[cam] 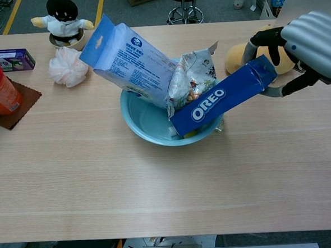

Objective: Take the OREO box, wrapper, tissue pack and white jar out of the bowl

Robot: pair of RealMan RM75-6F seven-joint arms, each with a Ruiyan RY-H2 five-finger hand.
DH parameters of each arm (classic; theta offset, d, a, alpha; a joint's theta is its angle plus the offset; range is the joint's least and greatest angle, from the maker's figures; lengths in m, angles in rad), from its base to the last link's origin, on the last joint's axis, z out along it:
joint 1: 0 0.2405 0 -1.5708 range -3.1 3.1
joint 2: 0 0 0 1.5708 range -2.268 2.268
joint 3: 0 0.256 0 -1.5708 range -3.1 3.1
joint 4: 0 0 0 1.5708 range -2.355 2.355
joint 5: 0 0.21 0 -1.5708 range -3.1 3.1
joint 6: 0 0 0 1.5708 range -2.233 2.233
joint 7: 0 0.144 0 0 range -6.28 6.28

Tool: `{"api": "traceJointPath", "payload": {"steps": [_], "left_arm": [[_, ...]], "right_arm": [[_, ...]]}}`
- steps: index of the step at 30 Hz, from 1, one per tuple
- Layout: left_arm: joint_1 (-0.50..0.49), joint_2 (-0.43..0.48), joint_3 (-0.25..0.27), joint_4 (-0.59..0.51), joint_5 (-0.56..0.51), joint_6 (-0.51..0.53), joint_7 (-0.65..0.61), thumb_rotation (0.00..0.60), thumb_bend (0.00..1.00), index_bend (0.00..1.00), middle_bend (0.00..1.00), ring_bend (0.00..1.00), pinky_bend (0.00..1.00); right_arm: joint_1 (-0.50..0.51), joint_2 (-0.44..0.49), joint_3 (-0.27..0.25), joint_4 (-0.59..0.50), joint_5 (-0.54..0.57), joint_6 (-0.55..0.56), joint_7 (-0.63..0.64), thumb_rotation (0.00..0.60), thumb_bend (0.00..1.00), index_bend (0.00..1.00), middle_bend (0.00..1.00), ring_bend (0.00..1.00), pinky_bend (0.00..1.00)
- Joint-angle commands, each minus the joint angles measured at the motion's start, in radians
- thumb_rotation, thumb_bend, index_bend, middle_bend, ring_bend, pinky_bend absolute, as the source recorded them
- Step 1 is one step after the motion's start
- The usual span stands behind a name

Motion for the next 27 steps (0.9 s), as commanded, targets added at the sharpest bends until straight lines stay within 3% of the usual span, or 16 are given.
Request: {"api": "traceJointPath", "payload": {"steps": [1, 17, 27], "left_arm": [[-0.003, 0.0, -0.001, -0.003, 0.0, -0.002, 0.005, 0.6, 0.36, 0.17, 0.23, 0.21, 0.16], [-0.016, -0.002, -0.006, -0.017, -0.015, -0.017, 0.034, 0.6, 0.36, 0.17, 0.23, 0.21, 0.16], [-0.022, -0.004, -0.002, -0.023, -0.013, -0.026, 0.041, 0.6, 0.36, 0.17, 0.23, 0.21, 0.16]], "right_arm": [[-0.017, 0.043, 0.005, -0.028, -0.014, 0.041, 0.05, 0.6, 0.22, 0.65, 0.63, 0.61, 0.72], [-0.09, 0.194, 0.05, -0.056, 0.009, 0.208, 0.195, 0.6, 0.22, 0.65, 0.63, 0.61, 0.72], [-0.138, 0.235, 0.049, 0.016, 0.084, 0.217, 0.251, 0.6, 0.22, 0.65, 0.63, 0.61, 0.72]]}}
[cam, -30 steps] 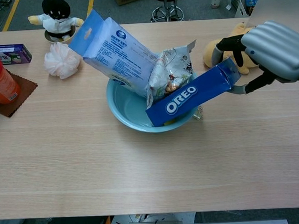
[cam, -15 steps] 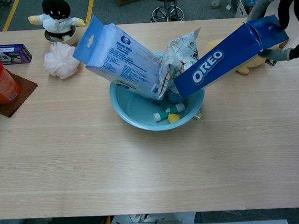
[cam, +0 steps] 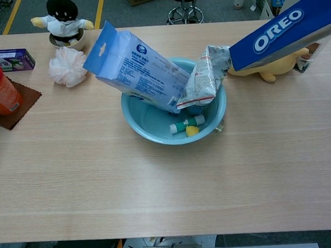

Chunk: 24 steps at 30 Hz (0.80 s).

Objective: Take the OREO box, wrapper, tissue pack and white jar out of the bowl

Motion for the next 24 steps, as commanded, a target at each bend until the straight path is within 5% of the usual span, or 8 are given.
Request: {"api": "traceJointPath", "payload": {"steps": [1, 24], "left_arm": [[-0.001, -0.001, 0.001, -0.001, 0.001, -0.001, 0.002, 0.6, 0.36, 0.17, 0.23, 0.21, 0.16], [-0.004, -0.014, 0.013, 0.003, -0.001, -0.014, 0.009, 0.6, 0.36, 0.17, 0.23, 0.21, 0.16]], "right_arm": [[-0.012, 0.006, -0.011, 0.034, 0.017, -0.019, 0.009, 0.6, 0.22, 0.65, 0.63, 0.61, 0.72], [-0.014, -0.133, -0.056, 0.258, 0.031, -0.118, 0.035, 0.6, 0.22, 0.65, 0.63, 0.62, 0.72]]}}
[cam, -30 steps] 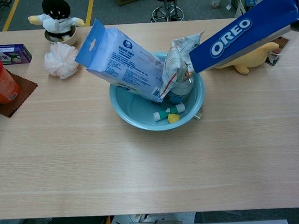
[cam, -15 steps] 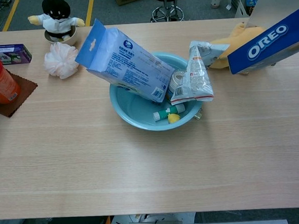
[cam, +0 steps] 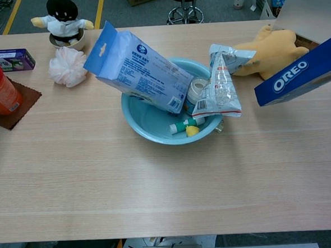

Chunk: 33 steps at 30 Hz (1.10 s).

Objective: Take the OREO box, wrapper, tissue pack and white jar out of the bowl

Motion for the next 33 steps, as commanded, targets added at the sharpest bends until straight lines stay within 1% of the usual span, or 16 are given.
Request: {"api": "traceJointPath", "payload": {"steps": [1, 10, 14, 23, 26, 29, 30, 31, 32, 33], "left_arm": [[-0.002, -0.002, 0.0, 0.0, 0.002, -0.002, 0.001, 0.6, 0.36, 0.17, 0.23, 0.21, 0.16], [-0.002, -0.001, 0.0, 0.0, 0.006, 0.003, -0.003, 0.6, 0.36, 0.17, 0.23, 0.21, 0.16], [0.0, 0.0, 0.002, 0.002, 0.003, 0.004, -0.005, 0.6, 0.36, 0.17, 0.23, 0.21, 0.16], [-0.003, -0.002, 0.003, 0.004, 0.005, -0.001, -0.008, 0.6, 0.36, 0.17, 0.23, 0.21, 0.16], [-0.003, -0.001, 0.004, 0.005, 0.006, -0.001, -0.009, 0.6, 0.36, 0.17, 0.23, 0.21, 0.16], [-0.002, 0.0, 0.003, 0.005, 0.005, 0.002, -0.01, 0.6, 0.36, 0.17, 0.23, 0.21, 0.16], [-0.001, 0.001, 0.003, 0.005, 0.004, 0.003, -0.01, 0.6, 0.36, 0.17, 0.23, 0.21, 0.16], [0.0, 0.001, 0.004, 0.004, 0.004, 0.003, -0.01, 0.6, 0.36, 0.17, 0.23, 0.21, 0.16], [0.0, 0.002, 0.004, 0.004, 0.003, 0.004, -0.01, 0.6, 0.36, 0.17, 0.23, 0.21, 0.16], [0.001, 0.002, 0.004, 0.004, 0.003, 0.004, -0.01, 0.6, 0.36, 0.17, 0.23, 0.21, 0.16]], "right_arm": [[0.005, -0.023, 0.007, 0.024, -0.001, 0.001, -0.011, 0.6, 0.22, 0.65, 0.63, 0.62, 0.72], [0.04, -0.135, 0.034, 0.124, -0.033, 0.022, -0.102, 0.6, 0.22, 0.65, 0.63, 0.62, 0.72], [0.054, -0.181, 0.037, 0.16, -0.023, 0.001, -0.135, 0.6, 0.22, 0.65, 0.63, 0.61, 0.72], [0.065, -0.234, 0.02, 0.177, -0.008, -0.044, -0.217, 0.6, 0.21, 0.64, 0.58, 0.54, 0.66], [0.064, -0.236, 0.014, 0.172, -0.004, -0.052, -0.226, 0.6, 0.21, 0.62, 0.57, 0.52, 0.65], [0.062, -0.215, -0.001, 0.144, 0.005, -0.08, -0.237, 0.6, 0.21, 0.5, 0.51, 0.47, 0.58], [0.059, -0.197, -0.011, 0.122, 0.016, -0.1, -0.249, 0.6, 0.2, 0.43, 0.47, 0.43, 0.55], [0.057, -0.181, -0.018, 0.102, 0.024, -0.115, -0.26, 0.6, 0.2, 0.32, 0.41, 0.37, 0.5], [0.053, -0.16, -0.026, 0.075, 0.035, -0.132, -0.278, 0.6, 0.2, 0.26, 0.37, 0.34, 0.47], [0.05, -0.145, -0.032, 0.054, 0.044, -0.143, -0.291, 0.6, 0.2, 0.15, 0.31, 0.28, 0.41]]}}
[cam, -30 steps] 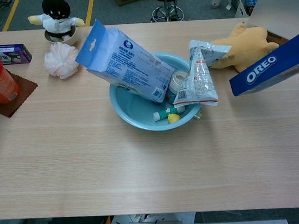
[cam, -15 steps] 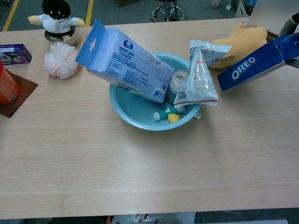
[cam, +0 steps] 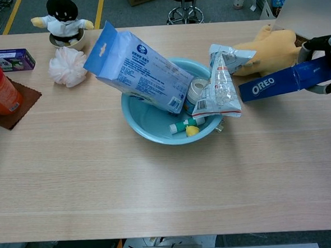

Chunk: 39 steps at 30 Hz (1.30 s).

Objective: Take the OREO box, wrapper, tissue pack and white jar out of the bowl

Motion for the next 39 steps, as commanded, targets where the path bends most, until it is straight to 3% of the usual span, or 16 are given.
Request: {"api": "traceJointPath", "payload": {"steps": [1, 3, 5, 11, 15, 20, 28, 39], "left_arm": [[0.0, 0.0, 0.0, 0.0, 0.0, 0.001, 0.0, 0.6, 0.36, 0.17, 0.23, 0.21, 0.16], [0.0, -0.001, 0.001, 0.0, 0.002, 0.0, 0.002, 0.6, 0.36, 0.17, 0.23, 0.21, 0.16], [-0.001, -0.001, 0.001, -0.001, 0.003, -0.001, 0.004, 0.6, 0.36, 0.17, 0.23, 0.21, 0.16], [-0.005, 0.0, 0.001, -0.006, 0.007, -0.003, 0.01, 0.6, 0.36, 0.17, 0.23, 0.21, 0.16], [-0.003, -0.001, 0.002, -0.009, 0.011, 0.001, 0.01, 0.6, 0.36, 0.17, 0.23, 0.21, 0.16], [0.002, 0.004, 0.006, -0.012, 0.012, 0.006, 0.007, 0.6, 0.36, 0.17, 0.23, 0.21, 0.16], [0.014, 0.015, 0.01, -0.011, 0.01, 0.018, -0.009, 0.6, 0.36, 0.17, 0.23, 0.21, 0.16], [0.023, 0.03, 0.016, -0.004, 0.008, 0.016, -0.047, 0.6, 0.36, 0.17, 0.23, 0.21, 0.16]], "right_arm": [[-0.013, 0.065, -0.029, -0.084, 0.036, -0.052, -0.052, 0.6, 0.19, 0.07, 0.26, 0.24, 0.38], [-0.022, 0.098, -0.04, -0.132, 0.047, -0.062, -0.06, 0.6, 0.19, 0.0, 0.18, 0.18, 0.33], [-0.03, 0.128, -0.053, -0.172, 0.042, -0.062, -0.053, 0.6, 0.19, 0.0, 0.13, 0.14, 0.31], [-0.033, 0.198, -0.09, -0.258, -0.037, -0.048, -0.012, 0.6, 0.19, 0.0, 0.13, 0.14, 0.31], [-0.023, 0.208, -0.087, -0.285, -0.087, -0.026, -0.002, 0.6, 0.19, 0.0, 0.17, 0.14, 0.31], [0.026, 0.198, -0.044, -0.317, -0.073, -0.078, -0.081, 0.6, 0.19, 0.0, 0.18, 0.14, 0.31], [0.132, 0.14, 0.043, -0.382, 0.034, -0.22, -0.283, 0.6, 0.0, 0.0, 0.17, 0.14, 0.31], [0.266, 0.047, 0.11, -0.375, 0.239, -0.383, -0.497, 0.6, 0.0, 0.0, 0.16, 0.13, 0.3]]}}
